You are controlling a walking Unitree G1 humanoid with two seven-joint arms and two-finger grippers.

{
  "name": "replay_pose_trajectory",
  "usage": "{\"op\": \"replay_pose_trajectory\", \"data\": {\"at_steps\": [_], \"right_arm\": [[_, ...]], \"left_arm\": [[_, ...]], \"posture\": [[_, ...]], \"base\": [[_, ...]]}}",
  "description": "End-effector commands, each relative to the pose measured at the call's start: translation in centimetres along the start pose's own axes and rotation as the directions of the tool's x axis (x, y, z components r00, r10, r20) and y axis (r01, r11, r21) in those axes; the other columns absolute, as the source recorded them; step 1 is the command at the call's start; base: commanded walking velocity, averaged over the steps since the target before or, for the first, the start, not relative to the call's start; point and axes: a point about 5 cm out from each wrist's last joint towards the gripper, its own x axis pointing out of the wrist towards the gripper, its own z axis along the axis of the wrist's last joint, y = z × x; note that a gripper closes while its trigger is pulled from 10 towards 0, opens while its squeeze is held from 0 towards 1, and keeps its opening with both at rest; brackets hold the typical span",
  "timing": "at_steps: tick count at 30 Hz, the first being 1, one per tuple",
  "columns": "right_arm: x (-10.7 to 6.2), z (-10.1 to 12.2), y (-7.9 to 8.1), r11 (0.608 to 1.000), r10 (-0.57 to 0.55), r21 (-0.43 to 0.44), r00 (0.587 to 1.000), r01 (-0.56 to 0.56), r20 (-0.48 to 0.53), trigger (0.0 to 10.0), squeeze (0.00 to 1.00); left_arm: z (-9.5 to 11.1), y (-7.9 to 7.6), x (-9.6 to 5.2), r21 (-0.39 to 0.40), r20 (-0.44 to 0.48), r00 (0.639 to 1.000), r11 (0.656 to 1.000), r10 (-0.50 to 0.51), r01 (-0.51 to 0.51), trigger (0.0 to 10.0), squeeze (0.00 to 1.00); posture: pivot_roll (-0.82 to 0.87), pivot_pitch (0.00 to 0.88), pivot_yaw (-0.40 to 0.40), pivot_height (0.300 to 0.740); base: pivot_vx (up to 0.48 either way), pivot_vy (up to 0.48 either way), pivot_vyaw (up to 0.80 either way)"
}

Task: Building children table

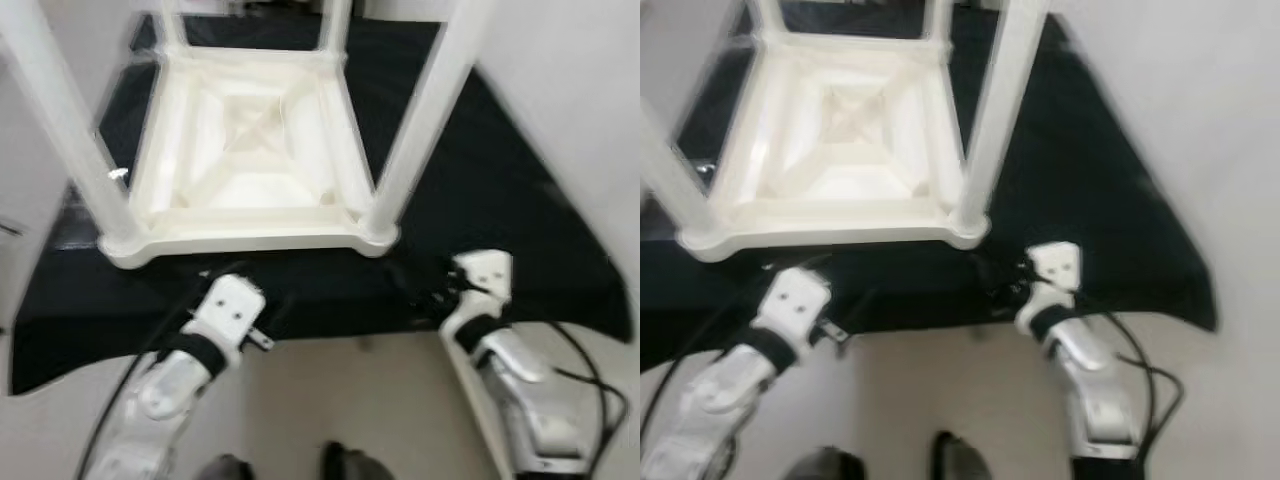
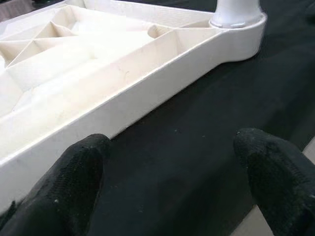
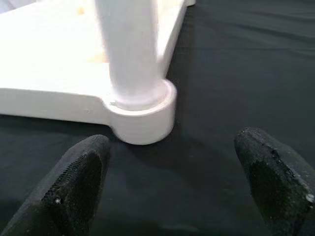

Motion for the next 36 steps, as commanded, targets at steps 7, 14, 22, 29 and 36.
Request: {"op": "replay_pose_trajectory", "data": {"at_steps": [7, 14, 22, 29, 36], "right_arm": [[0.2, 0.2, 0.2, 0.998, 0.061, 0.008, 0.998, -0.061, 0.017, 10.0, 0.00], [1.7, 2.8, 2.5, 0.965, 0.261, -0.021, 0.959, -0.261, 0.112, 10.0, 0.00], [2.7, 2.3, 4.6, 0.930, 0.369, -0.034, 0.924, -0.367, 0.105, 10.0, 0.00], [0.5, -1.4, 5.0, 0.968, 0.225, 0.103, 0.974, -0.228, 0.039, 10.0, 0.00], [0.2, -2.2, 3.9, 0.980, 0.124, 0.152, 0.992, -0.127, 0.032, 10.0, 0.00]], "left_arm": [[-0.2, -0.4, 0.1, 0.017, 0.003, 1.000, 1.000, 0.013, -0.013, 10.0, 0.00], [-0.4, 1.2, 0.0, 0.068, 0.003, 0.990, 0.988, 0.139, -0.139, 10.0, 0.00], [-0.9, 1.8, -0.3, 0.106, -0.011, 0.972, 0.967, 0.233, -0.231, 10.0, 0.00], [-2.7, -0.2, -2.5, 0.027, -0.076, 0.966, 0.969, 0.246, -0.245, 10.0, 0.00], [-3.4, 0.4, -2.4, 0.019, -0.083, 0.960, 0.963, 0.269, -0.268, 10.0, 0.00]], "posture": [[0.04, 0.223, -0.076, 0.740], [0.05, 0.222, -0.072, 0.740], [0.07, 0.224, -0.083, 0.740], [0.09, 0.196, -0.076, 0.740], [0.10, 0.124, -0.045, 0.740]], "base": [[0.000, 0.000, -0.68], [0.000, 0.000, 0.00], [0.000, 0.000, 0.80], [0.000, 0.000, 0.80], [0.000, 0.000, 0.53]]}}
